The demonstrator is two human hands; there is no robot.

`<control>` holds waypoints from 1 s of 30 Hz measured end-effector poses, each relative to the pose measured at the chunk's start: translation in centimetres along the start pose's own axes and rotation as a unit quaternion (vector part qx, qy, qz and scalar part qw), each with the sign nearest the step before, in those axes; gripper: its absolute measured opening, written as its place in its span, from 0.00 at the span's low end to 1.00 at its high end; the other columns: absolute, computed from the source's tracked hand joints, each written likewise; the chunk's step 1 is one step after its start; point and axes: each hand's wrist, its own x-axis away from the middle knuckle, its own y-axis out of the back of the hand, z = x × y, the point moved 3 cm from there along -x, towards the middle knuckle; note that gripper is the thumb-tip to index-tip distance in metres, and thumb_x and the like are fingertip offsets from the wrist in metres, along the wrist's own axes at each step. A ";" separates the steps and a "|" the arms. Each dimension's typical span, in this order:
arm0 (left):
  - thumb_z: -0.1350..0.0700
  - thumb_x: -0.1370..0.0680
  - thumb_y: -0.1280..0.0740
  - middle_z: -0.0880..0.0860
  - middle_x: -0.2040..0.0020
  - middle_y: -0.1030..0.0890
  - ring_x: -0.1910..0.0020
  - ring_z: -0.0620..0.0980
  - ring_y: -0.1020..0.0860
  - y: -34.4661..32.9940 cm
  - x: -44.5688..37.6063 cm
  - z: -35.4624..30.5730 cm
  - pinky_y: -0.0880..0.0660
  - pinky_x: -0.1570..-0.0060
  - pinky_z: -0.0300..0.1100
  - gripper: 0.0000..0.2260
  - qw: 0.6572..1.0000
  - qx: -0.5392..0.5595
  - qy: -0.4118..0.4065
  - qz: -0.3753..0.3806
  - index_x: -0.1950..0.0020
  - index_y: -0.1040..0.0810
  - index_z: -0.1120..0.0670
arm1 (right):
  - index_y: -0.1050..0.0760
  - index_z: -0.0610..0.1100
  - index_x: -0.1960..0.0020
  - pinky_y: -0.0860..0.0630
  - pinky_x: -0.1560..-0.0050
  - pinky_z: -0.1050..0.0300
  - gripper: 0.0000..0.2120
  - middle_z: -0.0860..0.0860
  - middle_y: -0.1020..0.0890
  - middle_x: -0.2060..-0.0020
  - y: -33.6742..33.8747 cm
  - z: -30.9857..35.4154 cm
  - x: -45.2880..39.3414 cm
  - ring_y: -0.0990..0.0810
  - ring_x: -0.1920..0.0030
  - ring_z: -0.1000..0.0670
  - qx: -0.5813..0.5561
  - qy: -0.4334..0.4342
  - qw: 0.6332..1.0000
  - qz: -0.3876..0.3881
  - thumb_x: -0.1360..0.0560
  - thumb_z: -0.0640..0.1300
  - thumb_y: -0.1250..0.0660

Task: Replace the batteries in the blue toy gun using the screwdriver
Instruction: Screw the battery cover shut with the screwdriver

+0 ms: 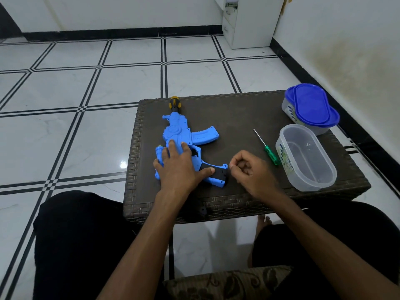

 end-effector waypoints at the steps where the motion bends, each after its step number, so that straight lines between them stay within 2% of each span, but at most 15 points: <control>1: 0.29 0.31 0.35 0.58 0.21 0.55 0.23 0.61 0.53 0.0 0.0 0.0 0.50 0.27 0.63 0.47 1.000 0.001 0.000 0.000 0.21 0.47 0.52 | 0.24 0.43 0.58 0.21 0.65 0.49 0.04 0.52 0.21 0.67 0.5 0.0 -0.4 0.21 0.67 0.48 0.017 -0.004 1.000 -0.005 0.26 0.37 0.31; 5: 0.30 0.31 0.35 0.58 0.21 0.55 0.23 0.61 0.53 0.1 0.0 0.0 0.51 0.27 0.63 0.47 1.000 0.004 0.000 0.003 0.21 0.48 0.52 | 0.25 0.45 0.60 0.20 0.65 0.52 0.06 0.51 0.20 0.68 1.9 -0.2 -2.0 0.20 0.68 0.50 0.091 -0.005 0.996 -0.009 0.28 0.38 0.29; 8: 0.30 0.31 0.35 0.58 0.21 0.55 0.23 0.61 0.53 0.1 0.0 0.0 0.51 0.27 0.63 0.47 1.000 0.005 0.000 0.002 0.21 0.48 0.52 | 0.25 0.45 0.60 0.23 0.68 0.57 0.06 0.51 0.20 0.70 1.9 -0.3 -3.1 0.22 0.69 0.53 0.160 -0.011 0.987 0.019 0.28 0.39 0.29; 10: 0.29 0.31 0.35 0.58 0.21 0.55 0.23 0.61 0.53 0.0 0.0 0.0 0.51 0.27 0.63 0.47 1.000 0.005 0.001 0.002 0.21 0.48 0.52 | 0.25 0.45 0.60 0.26 0.68 0.64 0.06 0.53 0.20 0.69 1.8 -0.5 -3.8 0.23 0.69 0.55 0.175 -0.025 0.983 0.038 0.28 0.38 0.29; 12: 0.29 0.31 0.35 0.58 0.21 0.55 0.23 0.61 0.54 0.0 0.0 0.0 0.51 0.27 0.63 0.47 1.000 0.006 0.002 0.004 0.21 0.48 0.52 | 0.24 0.46 0.59 0.25 0.66 0.63 0.05 0.53 0.20 0.68 1.7 -0.7 -4.5 0.22 0.68 0.55 0.174 -0.029 0.983 0.042 0.28 0.38 0.29; 14: 0.29 0.31 0.35 0.58 0.21 0.56 0.22 0.61 0.54 0.0 0.0 0.0 0.51 0.27 0.63 0.47 1.000 0.007 0.002 0.004 0.21 0.48 0.52 | 0.23 0.47 0.54 0.23 0.62 0.60 0.06 0.53 0.19 0.65 1.6 -0.9 -4.9 0.21 0.66 0.54 0.164 -0.032 0.984 0.054 0.27 0.38 0.30; 15: 0.30 0.31 0.35 0.58 0.21 0.56 0.22 0.61 0.54 0.0 0.0 0.0 0.51 0.27 0.63 0.47 1.000 0.007 0.001 0.004 0.21 0.48 0.52 | 0.22 0.49 0.49 0.23 0.61 0.61 0.09 0.53 0.19 0.64 1.6 -1.0 -5.0 0.22 0.65 0.55 0.158 -0.032 0.985 0.065 0.27 0.37 0.30; 17: 0.30 0.31 0.35 0.58 0.21 0.56 0.22 0.61 0.54 0.0 0.0 0.0 0.51 0.27 0.63 0.47 1.000 0.006 0.001 0.003 0.21 0.48 0.52 | 0.22 0.51 0.39 0.27 0.61 0.68 0.17 0.53 0.19 0.61 1.6 -0.9 -5.0 0.24 0.65 0.57 0.161 -0.020 0.983 0.085 0.26 0.37 0.32; 18: 0.30 0.31 0.35 0.58 0.21 0.56 0.22 0.61 0.54 0.0 0.0 0.0 0.51 0.27 0.63 0.47 1.000 0.006 0.001 0.003 0.21 0.48 0.52 | 0.21 0.49 0.39 0.29 0.62 0.70 0.17 0.52 0.18 0.59 1.6 -0.7 -5.0 0.25 0.65 0.58 0.173 -0.007 0.981 0.087 0.25 0.37 0.33; 20: 0.30 0.31 0.35 0.58 0.21 0.56 0.22 0.61 0.54 0.0 0.0 0.0 0.51 0.27 0.63 0.47 1.000 0.006 0.002 0.002 0.21 0.48 0.52 | 0.17 0.48 0.46 0.30 0.61 0.69 0.12 0.52 0.18 0.57 1.9 -0.2 -4.6 0.24 0.65 0.60 0.177 0.010 0.982 0.068 0.25 0.37 0.33; 23: 0.30 0.31 0.35 0.58 0.21 0.56 0.23 0.61 0.54 -0.1 0.0 0.0 0.51 0.27 0.63 0.47 1.000 0.007 0.001 0.001 0.21 0.48 0.52 | 0.16 0.49 0.53 0.24 0.62 0.63 0.08 0.56 0.18 0.65 2.1 0.4 -3.0 0.21 0.68 0.58 0.090 -0.002 0.995 0.031 0.26 0.37 0.31; 26: 0.30 0.31 0.34 0.59 0.21 0.55 0.23 0.61 0.54 0.0 0.0 0.0 0.51 0.27 0.63 0.47 1.000 0.011 0.000 0.000 0.21 0.48 0.52 | 0.16 0.46 0.54 0.24 0.64 0.67 0.07 0.58 0.17 0.67 1.9 1.2 -0.9 0.19 0.68 0.59 0.030 0.003 0.999 0.030 0.27 0.36 0.28; 30: 0.31 0.30 0.34 0.58 0.21 0.55 0.23 0.61 0.54 0.1 0.0 0.0 0.51 0.27 0.63 0.46 1.000 0.014 0.001 0.002 0.21 0.48 0.52 | 0.17 0.44 0.54 0.20 0.60 0.64 0.06 0.53 0.15 0.63 0.9 1.3 0.7 0.17 0.64 0.57 0.008 0.020 0.999 0.028 0.28 0.35 0.26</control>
